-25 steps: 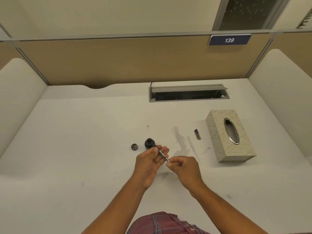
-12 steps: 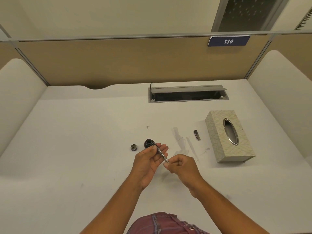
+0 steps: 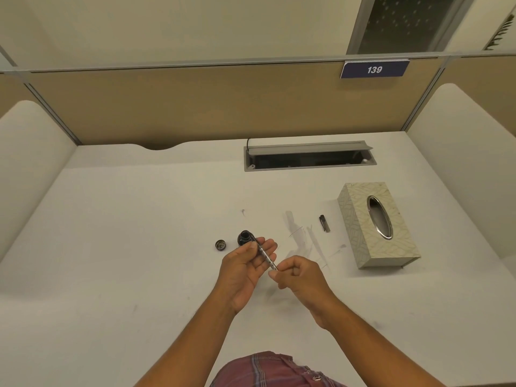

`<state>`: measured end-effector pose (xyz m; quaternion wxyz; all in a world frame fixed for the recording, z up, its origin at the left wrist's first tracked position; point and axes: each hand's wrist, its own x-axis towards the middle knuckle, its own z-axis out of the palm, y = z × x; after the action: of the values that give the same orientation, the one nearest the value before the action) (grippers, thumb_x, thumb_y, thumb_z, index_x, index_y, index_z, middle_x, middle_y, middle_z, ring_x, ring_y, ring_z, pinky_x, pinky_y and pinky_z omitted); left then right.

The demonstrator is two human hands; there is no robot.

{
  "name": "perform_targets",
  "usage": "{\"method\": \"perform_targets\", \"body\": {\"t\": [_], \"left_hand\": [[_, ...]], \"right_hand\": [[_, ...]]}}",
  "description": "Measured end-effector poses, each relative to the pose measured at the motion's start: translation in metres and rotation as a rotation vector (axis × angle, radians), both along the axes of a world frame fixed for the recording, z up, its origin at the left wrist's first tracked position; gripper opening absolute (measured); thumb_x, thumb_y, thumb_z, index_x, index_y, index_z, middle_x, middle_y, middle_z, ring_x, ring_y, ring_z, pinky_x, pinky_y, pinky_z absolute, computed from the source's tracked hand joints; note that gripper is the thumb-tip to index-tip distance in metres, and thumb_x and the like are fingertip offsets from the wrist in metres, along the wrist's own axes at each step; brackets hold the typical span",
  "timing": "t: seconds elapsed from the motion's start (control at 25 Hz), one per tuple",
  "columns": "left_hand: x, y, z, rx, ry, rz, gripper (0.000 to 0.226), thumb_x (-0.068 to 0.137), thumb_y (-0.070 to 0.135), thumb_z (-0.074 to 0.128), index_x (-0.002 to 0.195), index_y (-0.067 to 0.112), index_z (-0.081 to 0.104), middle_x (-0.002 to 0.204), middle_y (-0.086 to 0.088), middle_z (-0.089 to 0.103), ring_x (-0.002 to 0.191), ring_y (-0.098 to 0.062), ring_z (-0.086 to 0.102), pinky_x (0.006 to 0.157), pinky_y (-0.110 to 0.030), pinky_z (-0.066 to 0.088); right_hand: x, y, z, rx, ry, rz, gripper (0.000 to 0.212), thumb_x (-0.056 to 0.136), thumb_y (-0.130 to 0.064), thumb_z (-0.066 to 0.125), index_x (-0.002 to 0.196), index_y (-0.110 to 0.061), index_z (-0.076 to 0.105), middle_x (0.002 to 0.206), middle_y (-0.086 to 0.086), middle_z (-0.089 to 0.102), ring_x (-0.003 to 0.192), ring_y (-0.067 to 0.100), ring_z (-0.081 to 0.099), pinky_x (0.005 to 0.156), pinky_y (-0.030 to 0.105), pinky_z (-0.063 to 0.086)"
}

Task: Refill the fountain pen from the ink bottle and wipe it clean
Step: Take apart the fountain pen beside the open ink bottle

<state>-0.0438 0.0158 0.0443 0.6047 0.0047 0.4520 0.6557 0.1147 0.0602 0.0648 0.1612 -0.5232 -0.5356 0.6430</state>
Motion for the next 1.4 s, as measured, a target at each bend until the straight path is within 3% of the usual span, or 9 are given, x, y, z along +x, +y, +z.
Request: {"method": "perform_targets", "body": {"t": [0.16,0.28,0.36,0.56,0.76,0.96,1.12,1.24,1.4], "left_hand": [[0.0004,0.0006,-0.0013,-0.006,0.002,-0.005,0.029,0.112,0.009,0.047,0.129,-0.008,0.063,0.127,-0.027,0.076,0.120,-0.035,0.075,0.101,-0.045,0.056],[0.0004,-0.0001,-0.0015,-0.008,0.006,-0.006,0.029,0.112,0.009,0.047,0.129,-0.008,0.063,0.126,-0.026,0.076,0.119,-0.035,0.075,0.100,-0.045,0.056],[0.0007,-0.0008,-0.0016,-0.006,0.007,-0.007,0.030,0.112,0.009,0.047,0.130,-0.008,0.063,0.127,-0.026,0.076,0.120,-0.035,0.075,0.100,-0.045,0.057],[0.0019,0.0001,-0.0016,-0.001,0.006,-0.007,0.030,0.112,0.010,0.047,0.131,-0.008,0.062,0.128,-0.026,0.075,0.121,-0.035,0.075,0.100,-0.044,0.057],[0.0011,-0.0009,-0.0010,0.004,0.012,-0.004,0.030,0.111,0.009,0.047,0.129,-0.008,0.064,0.127,-0.025,0.076,0.120,-0.034,0.075,0.100,-0.045,0.057],[0.0032,-0.0005,-0.0012,-0.001,0.010,-0.011,0.031,0.112,0.010,0.047,0.131,-0.008,0.063,0.127,-0.025,0.076,0.121,-0.034,0.075,0.101,-0.044,0.057],[0.0016,-0.0011,-0.0036,0.000,0.011,-0.004,0.032,0.112,0.010,0.047,0.133,-0.009,0.061,0.127,-0.025,0.076,0.121,-0.034,0.075,0.102,-0.045,0.056],[0.0037,-0.0018,-0.0037,-0.005,0.020,0.003,0.031,0.111,0.009,0.048,0.132,-0.009,0.062,0.126,-0.025,0.077,0.120,-0.034,0.075,0.102,-0.045,0.056],[0.0047,-0.0011,-0.0037,-0.006,0.015,0.010,0.032,0.111,0.010,0.049,0.133,-0.009,0.062,0.127,-0.025,0.076,0.120,-0.035,0.075,0.105,-0.047,0.055]], "right_hand": [[-0.0004,0.0000,-0.0010,-0.070,-0.019,0.074,0.024,0.103,-0.028,0.054,0.104,-0.018,0.075,0.093,-0.001,0.081,0.092,0.018,0.075,0.085,0.030,0.051],[0.0028,-0.0010,0.0013,-0.011,0.000,0.030,0.009,0.092,-0.022,0.074,0.098,-0.016,0.075,0.091,0.004,0.079,0.085,0.016,0.073,0.073,0.021,0.051],[0.0032,-0.0002,0.0015,0.001,0.001,-0.013,0.016,0.087,-0.027,0.079,0.097,-0.015,0.074,0.093,0.009,0.077,0.082,0.016,0.071,0.072,0.023,0.052],[0.0017,0.0001,0.0008,-0.094,-0.041,0.079,0.028,0.105,-0.032,0.050,0.105,-0.020,0.075,0.094,-0.001,0.081,0.093,0.019,0.076,0.088,0.035,0.053],[0.0024,0.0002,0.0022,-0.014,-0.016,-0.022,0.015,0.091,-0.031,0.075,0.100,-0.019,0.075,0.094,0.004,0.079,0.090,0.023,0.074,0.075,0.027,0.052],[-0.0003,-0.0025,0.0003,-0.096,-0.047,0.047,0.028,0.105,-0.032,0.050,0.105,-0.020,0.075,0.094,-0.001,0.081,0.092,0.018,0.076,0.089,0.035,0.053],[0.0025,-0.0015,0.0003,-0.039,-0.022,0.036,0.010,0.096,-0.026,0.068,0.098,-0.019,0.075,0.092,0.000,0.080,0.089,0.020,0.075,0.077,0.026,0.051],[0.0029,-0.0016,-0.0007,0.002,-0.022,0.001,0.013,0.086,-0.022,0.080,0.096,-0.017,0.074,0.091,0.007,0.078,0.081,0.017,0.073,0.070,0.022,0.052],[0.0020,-0.0030,-0.0047,0.007,-0.024,-0.008,0.014,0.090,-0.031,0.075,0.098,-0.020,0.073,0.090,0.003,0.078,0.083,0.014,0.074,0.077,0.026,0.056]]}}
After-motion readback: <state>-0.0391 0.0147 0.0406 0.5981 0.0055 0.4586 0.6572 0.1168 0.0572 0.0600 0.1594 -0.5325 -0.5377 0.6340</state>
